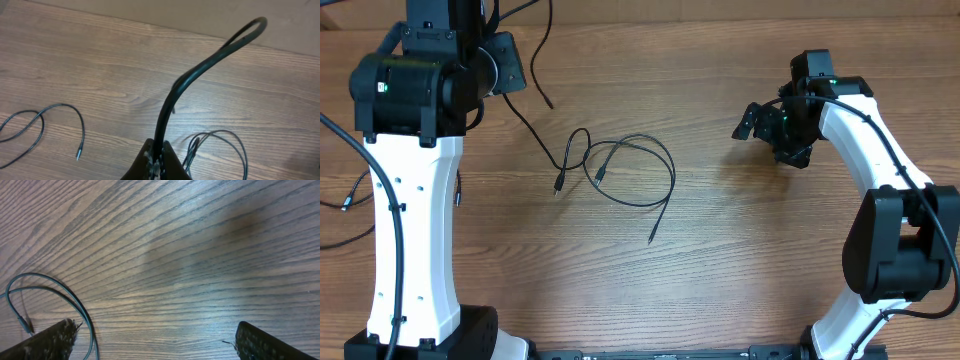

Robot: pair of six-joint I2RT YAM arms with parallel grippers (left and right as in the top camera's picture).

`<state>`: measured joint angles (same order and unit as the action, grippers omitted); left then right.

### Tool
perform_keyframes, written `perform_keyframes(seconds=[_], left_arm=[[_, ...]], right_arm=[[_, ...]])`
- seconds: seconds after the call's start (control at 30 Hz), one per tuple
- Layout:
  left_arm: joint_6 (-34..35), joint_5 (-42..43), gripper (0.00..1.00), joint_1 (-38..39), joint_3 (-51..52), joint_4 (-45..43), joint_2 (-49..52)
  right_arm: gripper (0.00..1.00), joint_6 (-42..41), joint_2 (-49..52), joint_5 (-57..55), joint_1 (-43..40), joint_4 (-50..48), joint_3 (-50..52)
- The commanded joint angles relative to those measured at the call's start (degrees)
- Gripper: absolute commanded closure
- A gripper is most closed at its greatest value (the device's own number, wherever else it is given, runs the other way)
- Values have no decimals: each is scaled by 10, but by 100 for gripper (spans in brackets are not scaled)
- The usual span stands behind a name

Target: Untangle cables

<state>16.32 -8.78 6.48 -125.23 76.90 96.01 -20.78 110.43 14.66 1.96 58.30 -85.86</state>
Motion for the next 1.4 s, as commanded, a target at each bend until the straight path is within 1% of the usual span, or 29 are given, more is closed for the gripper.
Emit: perform_keyframes(seconds=[0.0,0.2,0.3,0.33,0.37,0.47,0.5,0.57,0.6,0.67,0.73,1.07,1.2,1.37], left_arm=[[-9,9,96,0,-5,-5,-11],[-9,9,96,0,-5,-3,-11],[-9,9,96,0,-5,-4,-11],[-9,9,96,0,-5,-4,-10],[-9,9,96,0,-5,-5,-10],[-9,9,96,0,-5,-5,-7],[-9,9,96,-1,-5,-5,-7],[-9,9,96,-1,-5,-5,-7],[-9,9,96,-1,-5,-5,-7],[-9,9,96,-1,-5,-6,-7],[-9,9,96,-1,-5,-6,-7],[-9,9,96,-1,-5,-4,-7],[-9,9,96,-1,-5,-4,-7],[-9,9,96,-1,-5,-4,-7]], right_arm=[[0,3,-4,0,-1,-2,2],[0,-4,-4,23,-1,-15,2],[0,-3,-4,126,-1,-7,2],[3,-3,-4,166,-1,-12,2],[11,5,-3,210,2,-17,2],[46,50,-3,272,22,-28,2],[53,59,-3,273,32,-29,2],[53,77,-3,273,57,-34,3],[50,87,-2,272,71,-38,3],[40,100,-1,270,101,-52,3],[37,104,0,270,132,-70,3],[36,103,30,268,280,-182,3],[36,86,60,237,321,-226,3],[37,86,98,233,358,-283,3]])
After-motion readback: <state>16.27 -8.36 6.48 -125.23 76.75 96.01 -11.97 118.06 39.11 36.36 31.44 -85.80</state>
